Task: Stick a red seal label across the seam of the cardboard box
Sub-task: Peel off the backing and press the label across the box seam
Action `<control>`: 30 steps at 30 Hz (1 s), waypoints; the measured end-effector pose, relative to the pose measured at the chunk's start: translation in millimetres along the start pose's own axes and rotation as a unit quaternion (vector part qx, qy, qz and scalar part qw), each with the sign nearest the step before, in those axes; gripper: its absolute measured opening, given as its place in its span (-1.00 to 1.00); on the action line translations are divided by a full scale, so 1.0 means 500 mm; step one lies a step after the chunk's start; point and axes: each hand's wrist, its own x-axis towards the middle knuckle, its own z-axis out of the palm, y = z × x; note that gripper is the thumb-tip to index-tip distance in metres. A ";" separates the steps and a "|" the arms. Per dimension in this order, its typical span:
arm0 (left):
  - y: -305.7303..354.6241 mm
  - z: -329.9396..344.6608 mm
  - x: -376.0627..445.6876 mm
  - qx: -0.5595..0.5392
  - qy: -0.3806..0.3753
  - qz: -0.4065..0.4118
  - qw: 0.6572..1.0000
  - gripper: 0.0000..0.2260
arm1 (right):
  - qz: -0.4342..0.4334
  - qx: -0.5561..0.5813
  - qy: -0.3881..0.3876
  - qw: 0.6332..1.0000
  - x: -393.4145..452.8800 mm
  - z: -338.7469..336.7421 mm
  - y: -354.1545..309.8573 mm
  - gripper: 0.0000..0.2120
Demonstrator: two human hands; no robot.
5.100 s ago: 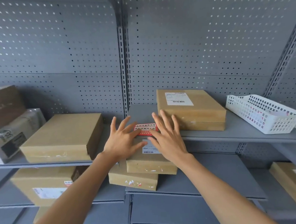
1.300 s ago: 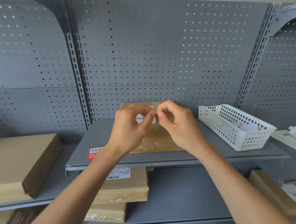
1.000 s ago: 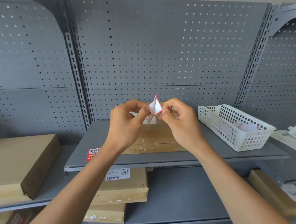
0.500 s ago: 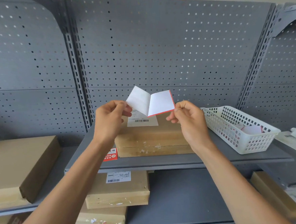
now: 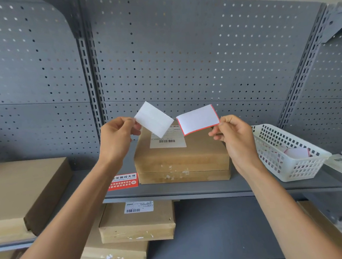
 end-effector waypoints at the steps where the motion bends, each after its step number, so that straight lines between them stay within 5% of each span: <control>1: -0.002 -0.002 0.002 0.012 -0.005 0.007 1.000 -0.76 | 0.002 -0.003 0.003 1.000 0.003 -0.003 -0.001 -0.84; 30: 0.000 -0.026 0.009 0.206 -0.102 0.192 0.954 -0.82 | -0.040 -0.073 0.054 0.995 0.089 -0.101 -0.094 -0.79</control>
